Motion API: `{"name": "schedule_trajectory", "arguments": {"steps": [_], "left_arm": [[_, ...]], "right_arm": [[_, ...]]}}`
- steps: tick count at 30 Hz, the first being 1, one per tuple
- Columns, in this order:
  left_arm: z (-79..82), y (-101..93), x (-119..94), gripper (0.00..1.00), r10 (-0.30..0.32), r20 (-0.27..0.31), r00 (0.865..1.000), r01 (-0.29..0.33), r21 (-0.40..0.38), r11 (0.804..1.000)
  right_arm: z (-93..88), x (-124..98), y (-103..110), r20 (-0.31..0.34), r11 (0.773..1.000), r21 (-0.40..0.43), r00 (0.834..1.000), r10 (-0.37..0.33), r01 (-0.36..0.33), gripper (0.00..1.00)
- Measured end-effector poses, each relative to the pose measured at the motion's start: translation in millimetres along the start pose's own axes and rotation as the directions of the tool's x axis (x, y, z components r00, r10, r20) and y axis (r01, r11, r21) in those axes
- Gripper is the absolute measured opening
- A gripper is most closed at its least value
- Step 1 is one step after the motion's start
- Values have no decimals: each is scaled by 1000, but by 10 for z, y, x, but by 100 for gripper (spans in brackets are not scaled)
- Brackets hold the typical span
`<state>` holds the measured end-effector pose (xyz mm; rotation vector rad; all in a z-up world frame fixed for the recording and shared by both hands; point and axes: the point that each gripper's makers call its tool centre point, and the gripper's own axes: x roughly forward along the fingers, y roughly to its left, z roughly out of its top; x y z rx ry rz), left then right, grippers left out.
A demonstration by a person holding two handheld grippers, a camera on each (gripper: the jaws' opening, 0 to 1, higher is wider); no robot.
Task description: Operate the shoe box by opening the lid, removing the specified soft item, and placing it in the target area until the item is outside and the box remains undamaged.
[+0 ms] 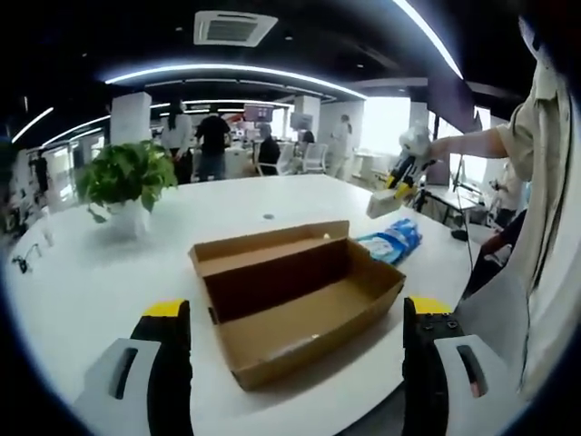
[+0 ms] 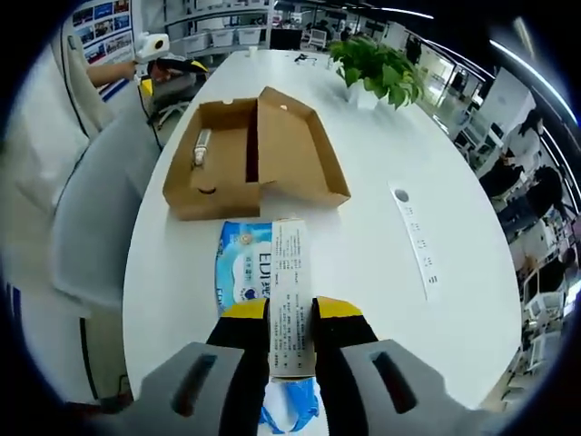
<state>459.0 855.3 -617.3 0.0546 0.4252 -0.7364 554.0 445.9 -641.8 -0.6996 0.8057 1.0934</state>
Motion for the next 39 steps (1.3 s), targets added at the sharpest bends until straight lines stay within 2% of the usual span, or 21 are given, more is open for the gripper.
{"name": "schedule_trajectory", "arguments": {"steps": [10,19,32,39], "left_arm": [[-27,-34,75,100,8,-11,1000,-8,-10,1000],[12,-50,133,100,14,0,1000,-14,-4,1000],[4,12,186,100,47,-19,999,-47,-9,999],[14,37,220,100,59,-27,998,-59,-10,998]], "right_arm": [[-332,58,-177,-53,1000,10,999,4,-4,15],[-651,175,-306,-104,1000,21,994,20,-18,15],[-1043,311,-427,-156,999,31,987,45,-41,15],[-1178,335,-468,-177,999,25,983,51,-48,15]]}}
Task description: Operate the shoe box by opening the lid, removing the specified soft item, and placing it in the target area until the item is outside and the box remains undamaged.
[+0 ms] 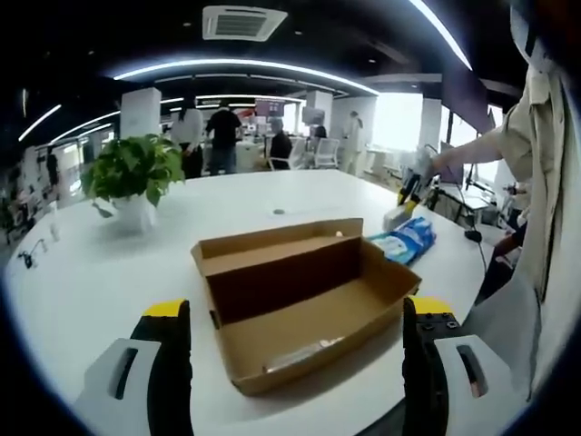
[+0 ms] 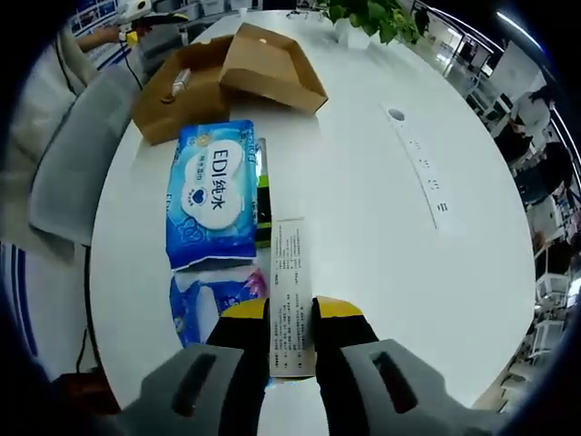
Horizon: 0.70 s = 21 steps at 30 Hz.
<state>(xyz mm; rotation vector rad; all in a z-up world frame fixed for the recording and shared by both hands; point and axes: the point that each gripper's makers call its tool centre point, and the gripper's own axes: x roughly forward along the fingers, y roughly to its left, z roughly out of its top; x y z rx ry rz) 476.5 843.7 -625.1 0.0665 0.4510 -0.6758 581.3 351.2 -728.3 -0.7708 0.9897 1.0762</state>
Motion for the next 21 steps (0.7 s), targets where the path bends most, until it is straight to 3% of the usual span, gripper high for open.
{"name": "schedule_trajectory", "arguments": {"steps": [13,16,21], "left_arm": [[1,-14,6,100,-4,-9,1000,4,5,1000],[-3,-12,0,99,-3,-11,1000,3,4,1000],[-10,-11,-8,99,-3,-14,1000,3,4,1000]], "right_arm": [[-265,68,-8,-88,999,-42,996,-1,-2,15],[-355,85,-53,-142,994,-104,989,-26,11,16],[-400,95,-82,-158,994,-107,987,-39,22,16]]}}
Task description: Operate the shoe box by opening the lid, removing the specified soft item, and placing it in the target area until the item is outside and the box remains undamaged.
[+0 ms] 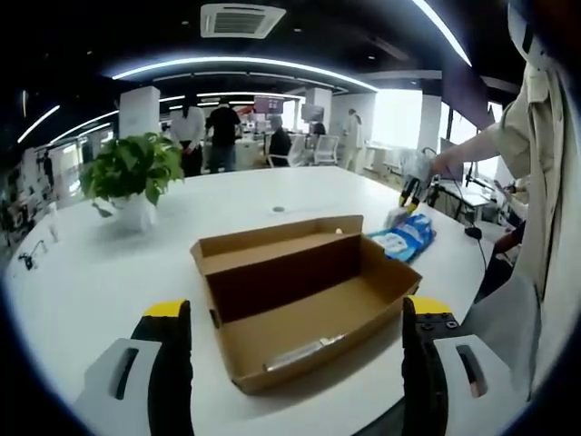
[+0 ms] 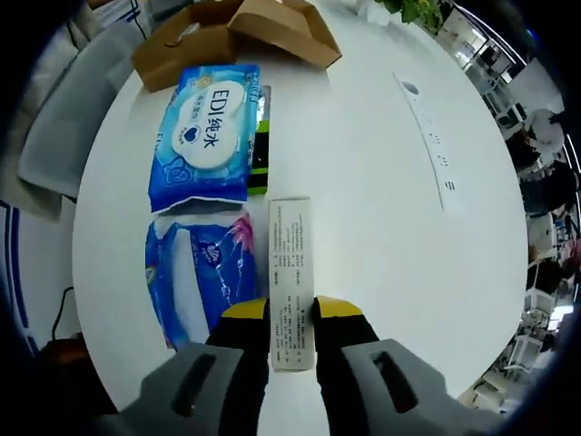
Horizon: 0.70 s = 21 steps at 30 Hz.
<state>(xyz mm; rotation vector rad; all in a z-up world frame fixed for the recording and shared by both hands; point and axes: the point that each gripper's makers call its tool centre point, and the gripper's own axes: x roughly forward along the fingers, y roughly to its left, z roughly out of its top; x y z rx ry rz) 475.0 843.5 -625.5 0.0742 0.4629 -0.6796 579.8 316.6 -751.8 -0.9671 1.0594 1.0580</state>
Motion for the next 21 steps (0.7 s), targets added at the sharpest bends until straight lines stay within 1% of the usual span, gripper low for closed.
{"name": "schedule_trajectory", "arguments": {"steps": [2,12,18,21], "left_arm": [[-6,-2,-1,99,-2,-3,1000,2,3,1000],[-18,-11,9,99,-7,-7,1000,8,6,1000],[-46,-16,11,99,-9,-14,1000,9,7,1000],[-50,-18,14,99,-11,-15,1000,11,10,1000]], "right_arm": [[-35,10,3,-15,1000,-17,1000,-3,3,16],[-37,-3,41,-12,1000,-15,1000,8,-8,16],[-37,0,24,-12,1000,-6,1000,-4,4,16],[-39,5,-7,-19,1000,3,1000,-22,22,16]]}}
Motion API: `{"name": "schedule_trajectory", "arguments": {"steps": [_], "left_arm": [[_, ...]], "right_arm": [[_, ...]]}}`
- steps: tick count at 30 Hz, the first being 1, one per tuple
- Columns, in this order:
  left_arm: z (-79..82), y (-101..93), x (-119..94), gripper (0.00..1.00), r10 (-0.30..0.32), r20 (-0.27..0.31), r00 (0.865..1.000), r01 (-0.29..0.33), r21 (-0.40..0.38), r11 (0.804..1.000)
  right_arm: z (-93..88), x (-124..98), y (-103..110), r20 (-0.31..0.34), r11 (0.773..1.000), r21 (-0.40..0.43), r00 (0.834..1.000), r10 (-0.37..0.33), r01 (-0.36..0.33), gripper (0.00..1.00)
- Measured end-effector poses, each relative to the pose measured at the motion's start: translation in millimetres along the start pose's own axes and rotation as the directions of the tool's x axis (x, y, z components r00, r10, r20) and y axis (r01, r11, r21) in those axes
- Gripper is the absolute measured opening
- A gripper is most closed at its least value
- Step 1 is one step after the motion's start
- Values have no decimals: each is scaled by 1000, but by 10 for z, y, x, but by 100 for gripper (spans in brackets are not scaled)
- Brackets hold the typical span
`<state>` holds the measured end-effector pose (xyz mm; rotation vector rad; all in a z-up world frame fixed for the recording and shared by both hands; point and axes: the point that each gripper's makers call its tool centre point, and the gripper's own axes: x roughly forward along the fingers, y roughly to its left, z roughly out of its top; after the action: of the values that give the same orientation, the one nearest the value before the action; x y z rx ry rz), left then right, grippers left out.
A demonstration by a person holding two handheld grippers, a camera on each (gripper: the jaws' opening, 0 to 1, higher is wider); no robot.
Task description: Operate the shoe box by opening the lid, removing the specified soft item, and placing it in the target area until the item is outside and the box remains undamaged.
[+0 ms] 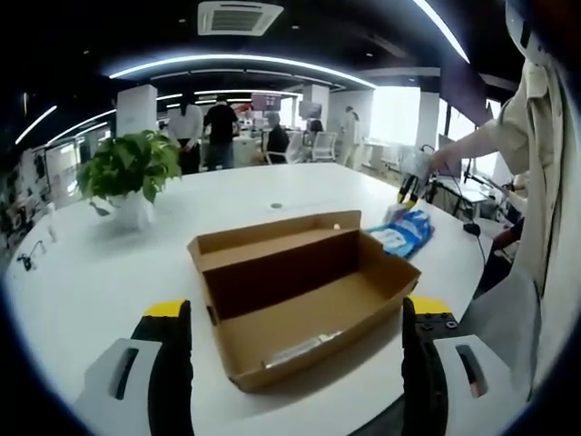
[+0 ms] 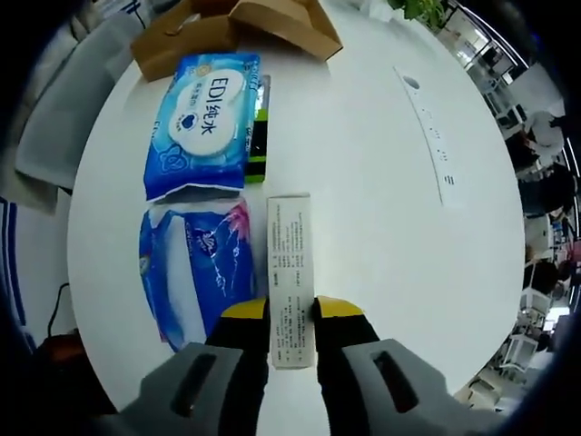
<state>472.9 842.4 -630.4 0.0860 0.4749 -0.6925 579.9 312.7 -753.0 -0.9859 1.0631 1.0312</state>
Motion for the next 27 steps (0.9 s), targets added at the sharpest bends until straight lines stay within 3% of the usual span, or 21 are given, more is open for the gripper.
{"name": "schedule_trajectory", "arguments": {"steps": [9,15,18,21,27], "left_arm": [[-28,1,12,99,-4,3,1000,4,-6,1000],[-21,11,40,99,-19,9,1000,19,-16,1000],[11,11,58,99,-29,19,999,29,-18,999],[25,4,79,99,-43,17,999,43,-8,999],[37,-5,82,97,-64,20,998,64,1,998]], "right_arm": [[9,-24,-61,1,998,35,998,-58,58,26],[39,-183,-153,55,976,179,989,-137,125,32],[65,-256,-149,97,936,332,982,-162,121,36],[67,-327,-132,119,894,434,976,-183,115,43],[246,-500,20,184,865,492,958,-219,103,47]]}}
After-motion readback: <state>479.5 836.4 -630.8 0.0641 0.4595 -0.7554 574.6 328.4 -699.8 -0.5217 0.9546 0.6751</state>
